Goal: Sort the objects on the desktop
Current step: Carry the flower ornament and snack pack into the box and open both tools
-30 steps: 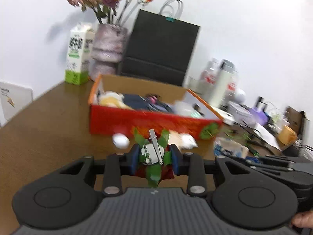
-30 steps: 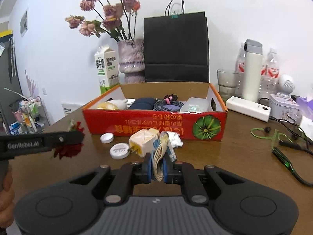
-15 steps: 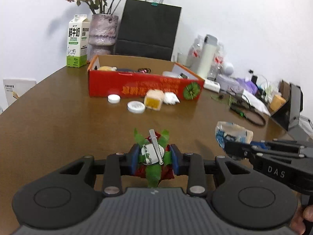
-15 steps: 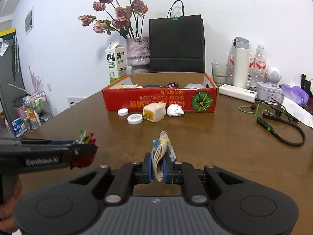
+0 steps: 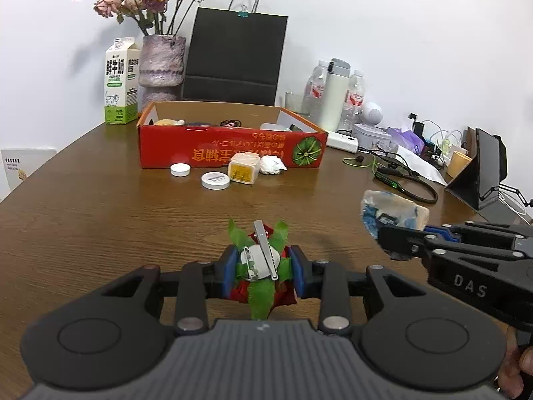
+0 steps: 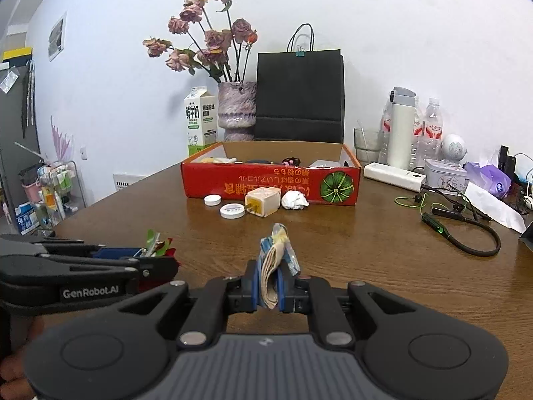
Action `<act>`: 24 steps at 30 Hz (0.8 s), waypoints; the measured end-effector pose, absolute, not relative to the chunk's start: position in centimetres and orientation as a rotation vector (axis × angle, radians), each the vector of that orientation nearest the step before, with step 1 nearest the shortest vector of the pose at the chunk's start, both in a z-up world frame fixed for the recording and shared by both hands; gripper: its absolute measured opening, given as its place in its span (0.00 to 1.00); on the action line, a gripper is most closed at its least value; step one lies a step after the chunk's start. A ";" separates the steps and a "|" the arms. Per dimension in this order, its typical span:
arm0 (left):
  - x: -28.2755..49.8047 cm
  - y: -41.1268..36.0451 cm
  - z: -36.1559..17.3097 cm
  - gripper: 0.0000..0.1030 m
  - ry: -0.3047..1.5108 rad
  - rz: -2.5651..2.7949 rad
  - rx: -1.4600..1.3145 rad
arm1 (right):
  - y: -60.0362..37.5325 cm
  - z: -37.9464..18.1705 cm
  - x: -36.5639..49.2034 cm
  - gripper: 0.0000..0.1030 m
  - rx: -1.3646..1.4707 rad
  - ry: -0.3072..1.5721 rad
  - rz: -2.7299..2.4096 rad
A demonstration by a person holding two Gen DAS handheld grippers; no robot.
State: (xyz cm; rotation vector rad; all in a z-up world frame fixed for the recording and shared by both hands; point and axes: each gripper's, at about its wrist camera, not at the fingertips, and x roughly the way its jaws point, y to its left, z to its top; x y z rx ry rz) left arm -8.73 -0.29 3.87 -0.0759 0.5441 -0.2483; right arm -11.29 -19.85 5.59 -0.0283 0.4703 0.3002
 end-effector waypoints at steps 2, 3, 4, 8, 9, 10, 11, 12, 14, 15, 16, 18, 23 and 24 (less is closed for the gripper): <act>-8.2 0.1 4.0 0.33 0.549 -0.242 -0.086 | -20.0 5.7 -11.0 0.10 -0.019 0.464 0.301; -7.9 0.3 4.1 0.33 0.547 -0.238 -0.089 | -20.0 5.7 -10.8 0.10 -0.017 0.460 0.302; -7.7 0.5 4.4 0.33 0.539 -0.232 -0.091 | -20.0 5.8 -10.5 0.10 -0.014 0.454 0.301; -5.9 1.4 5.8 0.33 0.504 -0.240 -0.115 | -19.9 7.0 -9.0 0.10 -0.021 0.445 0.316; -5.2 1.5 6.1 0.33 0.488 -0.244 -0.109 | -19.9 7.3 -8.3 0.10 -0.027 0.441 0.325; -4.3 1.4 6.5 0.33 0.480 -0.246 -0.104 | -19.9 7.7 -7.7 0.10 -0.029 0.434 0.330; -3.2 1.4 6.9 0.33 0.479 -0.253 -0.104 | -19.9 8.2 -6.8 0.10 -0.033 0.425 0.341; -2.0 1.5 7.3 0.33 0.478 -0.258 -0.113 | -20.0 8.6 -5.8 0.10 -0.035 0.417 0.349; 0.7 1.9 8.5 0.33 0.473 -0.271 -0.149 | -20.2 9.8 -3.4 0.10 -0.031 0.399 0.355; 2.3 2.0 9.2 0.33 0.467 -0.278 -0.160 | -20.2 10.4 -2.1 0.10 -0.036 0.392 0.363; 3.8 2.1 10.0 0.33 0.456 -0.276 -0.161 | -20.3 11.0 -0.6 0.10 -0.044 0.385 0.365; 7.1 2.2 11.4 0.33 0.442 -0.271 -0.151 | -19.9 12.1 2.6 0.10 -0.090 0.383 0.362; 13.7 2.0 12.4 0.33 0.425 -0.199 -0.109 | -18.7 14.0 9.8 0.10 -0.179 0.380 0.334; 15.1 1.9 12.5 0.33 0.432 -0.186 -0.110 | -18.6 14.1 11.4 0.10 -0.179 0.392 0.341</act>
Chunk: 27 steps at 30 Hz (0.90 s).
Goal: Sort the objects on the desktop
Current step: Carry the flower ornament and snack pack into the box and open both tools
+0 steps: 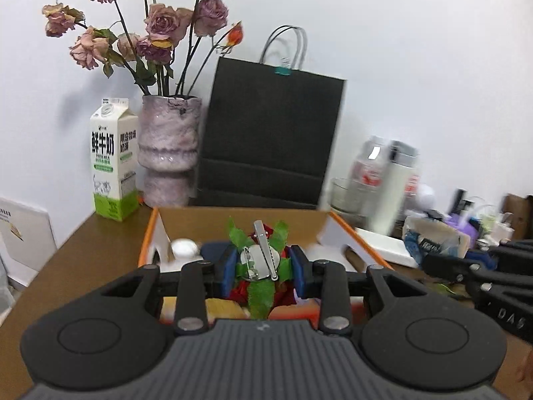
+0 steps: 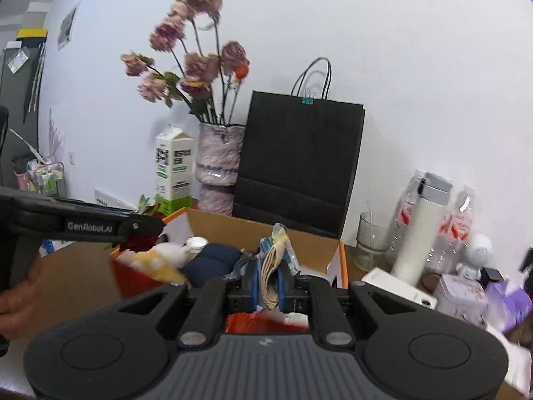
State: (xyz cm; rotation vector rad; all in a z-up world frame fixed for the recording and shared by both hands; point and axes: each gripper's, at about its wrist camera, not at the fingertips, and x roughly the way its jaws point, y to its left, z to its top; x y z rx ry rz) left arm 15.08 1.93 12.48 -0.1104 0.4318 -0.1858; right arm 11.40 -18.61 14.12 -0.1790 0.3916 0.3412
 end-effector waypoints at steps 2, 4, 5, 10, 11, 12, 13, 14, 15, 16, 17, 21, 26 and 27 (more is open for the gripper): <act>18.3 1.7 12.5 0.33 0.475 -0.173 -0.119 | -18.4 14.4 15.1 0.10 -0.160 0.426 0.350; 21.6 1.4 12.1 0.34 0.516 -0.173 -0.137 | -18.2 14.6 19.2 0.10 -0.127 0.467 0.361; 23.2 1.1 11.7 0.34 0.528 -0.168 -0.137 | -18.1 14.5 21.8 0.10 -0.108 0.505 0.371; 31.7 0.0 8.4 0.34 0.703 -0.078 -0.192 | -16.8 11.7 33.0 0.10 -0.068 0.700 0.337; 32.6 -0.2 8.1 0.34 0.725 -0.084 -0.186 | -16.5 11.0 34.4 0.10 -0.081 0.725 0.315; 33.5 -0.5 8.0 0.34 0.746 -0.077 -0.158 | -16.1 10.2 36.0 0.10 -0.104 0.760 0.295; 34.2 -1.2 7.7 0.35 0.768 -0.080 -0.111 | -15.9 9.4 37.6 0.10 -0.093 0.793 0.275; 34.9 -1.8 7.4 0.36 0.789 -0.100 -0.056 | -16.0 8.7 38.7 0.10 -0.081 0.828 0.265; 35.5 -2.3 7.1 0.39 0.806 -0.115 -0.014 | -16.1 7.8 39.9 0.10 -0.060 0.864 0.254; 35.9 -2.7 6.6 0.42 0.821 -0.127 0.015 | -16.2 7.1 40.7 0.14 -0.047 0.883 0.248; 36.1 -3.0 6.1 0.43 0.834 -0.141 0.043 | -16.0 6.4 41.2 0.16 -0.046 0.897 0.244; 36.6 -2.2 4.8 0.69 0.854 -0.161 0.012 | -16.2 5.1 42.0 0.53 -0.012 0.913 0.215; 36.4 -2.3 5.3 0.78 0.851 -0.148 0.043 | -16.7 5.1 41.8 0.76 0.007 0.939 0.212; 36.4 -2.4 5.5 0.79 0.854 -0.157 0.055 | -16.8 5.3 41.7 0.77 0.022 0.946 0.219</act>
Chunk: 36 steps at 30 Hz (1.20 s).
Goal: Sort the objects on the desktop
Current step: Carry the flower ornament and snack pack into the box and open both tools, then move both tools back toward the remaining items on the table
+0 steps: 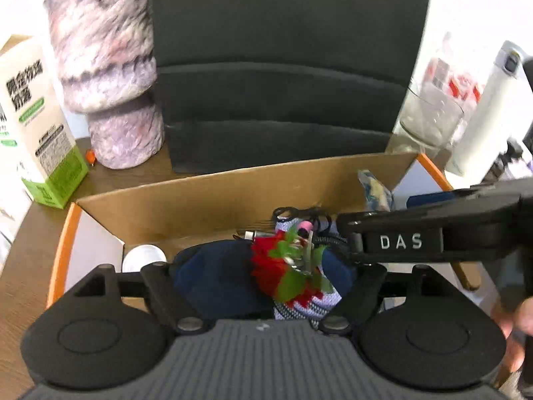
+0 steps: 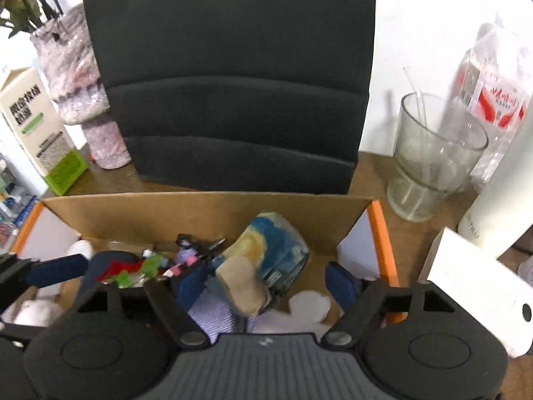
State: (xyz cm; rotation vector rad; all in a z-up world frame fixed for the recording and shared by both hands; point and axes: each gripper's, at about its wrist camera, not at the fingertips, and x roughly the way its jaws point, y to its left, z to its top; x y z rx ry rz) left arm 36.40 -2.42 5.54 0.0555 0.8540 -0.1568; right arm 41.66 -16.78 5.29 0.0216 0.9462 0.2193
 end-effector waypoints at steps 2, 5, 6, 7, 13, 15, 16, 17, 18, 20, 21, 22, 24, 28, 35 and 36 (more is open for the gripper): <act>35.9 -2.3 6.2 0.84 0.855 -0.161 0.045 | -16.9 6.1 41.1 0.77 0.041 0.942 0.215; 34.5 -1.5 7.8 0.94 0.837 -0.114 0.003 | -16.9 8.2 39.2 0.81 0.027 0.904 0.202; 33.7 -1.3 8.3 0.97 0.831 -0.100 -0.014 | -17.0 8.9 38.4 0.82 0.022 0.890 0.205; 32.5 -1.0 8.9 0.97 0.819 -0.091 -0.027 | -17.1 9.7 37.2 0.83 0.015 0.872 0.211; 24.3 -1.9 11.5 1.00 0.722 -0.088 0.004 | -18.6 12.2 28.4 0.85 0.041 0.773 0.267; 21.2 -2.4 11.6 1.00 0.697 -0.096 0.001 | -19.2 12.6 25.5 0.85 0.058 0.751 0.284; 19.7 -2.5 11.7 1.00 0.688 -0.099 -0.003 | -19.5 12.7 23.6 0.85 0.060 0.738 0.290; 18.2 -2.6 11.6 1.00 0.678 -0.112 -0.005 | -19.8 12.8 21.8 0.86 0.062 0.723 0.295; 16.5 -2.6 11.4 1.00 0.665 -0.119 -0.012 | -20.1 12.8 20.0 0.87 0.068 0.706 0.301; 13.7 -2.4 10.8 1.00 0.652 -0.134 -0.028 | -20.6 12.7 16.2 0.88 0.071 0.678 0.307; 12.1 -2.3 10.4 1.00 0.642 -0.133 -0.023 | -20.8 12.6 14.5 0.88 0.074 0.662 0.308; 10.4 -2.2 9.9 1.00 0.627 -0.118 -0.024 | -20.9 12.3 12.8 0.88 0.068 0.651 0.308; 6.3 -2.2 9.1 1.00 0.591 -0.127 -0.026 | -21.0 11.4 9.1 0.90 0.063 0.618 0.299; -0.4 -2.1 7.0 1.00 0.527 -0.157 0.026 | -20.8 9.1 2.2 0.93 0.029 0.580 0.309; -8.6 -1.5 3.2 1.00 0.475 -0.164 0.047 | -21.1 4.9 -7.1 0.97 0.076 0.551 0.305; -9.3 -1.3 2.7 1.00 0.486 -0.169 0.034 | -21.1 4.5 -8.0 0.97 0.058 0.551 0.307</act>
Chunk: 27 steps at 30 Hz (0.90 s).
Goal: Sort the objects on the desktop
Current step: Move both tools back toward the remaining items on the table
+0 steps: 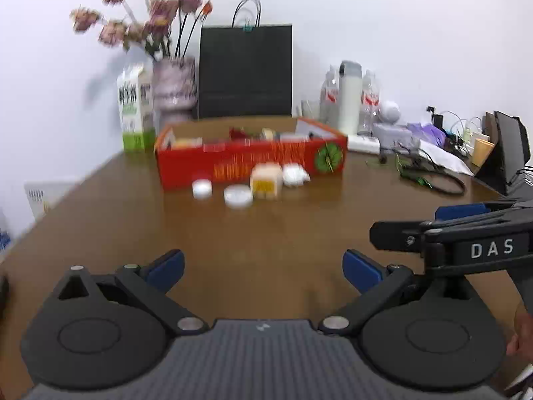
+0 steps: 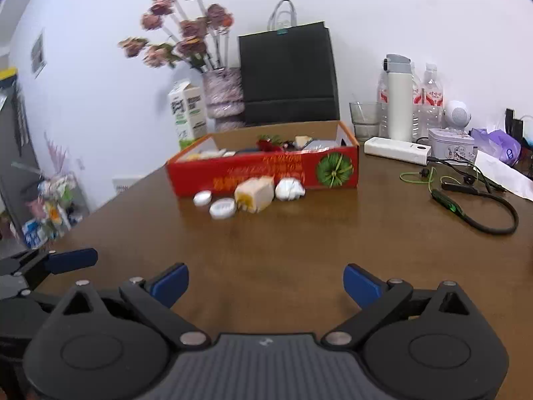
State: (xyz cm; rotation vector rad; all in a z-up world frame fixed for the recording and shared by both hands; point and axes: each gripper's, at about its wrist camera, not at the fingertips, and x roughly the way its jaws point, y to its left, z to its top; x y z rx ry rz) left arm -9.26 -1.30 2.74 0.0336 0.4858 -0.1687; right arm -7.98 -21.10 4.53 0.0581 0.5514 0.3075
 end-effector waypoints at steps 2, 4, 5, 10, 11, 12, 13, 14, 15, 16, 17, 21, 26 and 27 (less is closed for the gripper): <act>-11.0 -1.0 1.9 1.00 0.478 -0.175 0.018 | -21.2 4.1 -9.6 0.97 0.019 0.549 0.297; -12.2 -0.9 1.5 1.00 0.441 -0.151 0.017 | -21.8 3.9 -11.0 0.97 0.020 0.535 0.286; -12.4 -0.9 1.3 1.00 0.428 -0.136 0.015 | -22.0 3.8 -11.4 0.97 0.033 0.534 0.285; -12.1 -0.7 1.1 1.00 0.441 -0.127 -0.025 | -22.1 3.4 -11.5 0.97 -0.043 0.531 0.248; -12.1 -0.6 1.1 1.00 0.441 -0.121 -0.027 | -22.0 3.3 -11.3 0.97 -0.047 0.538 0.244; -12.0 -0.4 1.0 1.00 0.440 -0.112 -0.031 | -22.0 3.3 -11.2 0.97 -0.042 0.545 0.251; -12.0 -0.2 1.0 1.00 0.441 -0.104 -0.040 | -21.9 3.2 -11.1 0.97 -0.031 0.545 0.259; -11.9 -0.1 0.9 1.00 0.447 -0.106 -0.047 | -21.8 3.1 -11.0 0.97 -0.020 0.549 0.267; -11.7 0.1 0.8 1.00 0.457 -0.107 -0.051 | -21.6 3.0 -10.8 0.97 -0.017 0.556 0.276; -11.5 0.2 0.7 1.00 0.467 -0.103 -0.056 | -21.3 3.0 -10.8 0.97 -0.022 0.555 0.281; -11.3 0.4 0.5 1.00 0.476 -0.096 -0.063 | -21.0 2.9 -10.7 0.97 -0.033 0.553 0.283; -10.4 1.0 0.4 1.00 0.502 -0.089 -0.084 | -20.1 2.7 -10.3 0.97 -0.056 0.558 0.295; -8.8 1.5 0.8 1.00 0.522 -0.089 -0.075 | -19.8 2.6 -8.9 0.97 -0.045 0.565 0.308; -8.4 1.6 0.9 1.00 0.529 -0.090 -0.070 | -19.8 2.5 -8.3 0.97 -0.037 0.571 0.311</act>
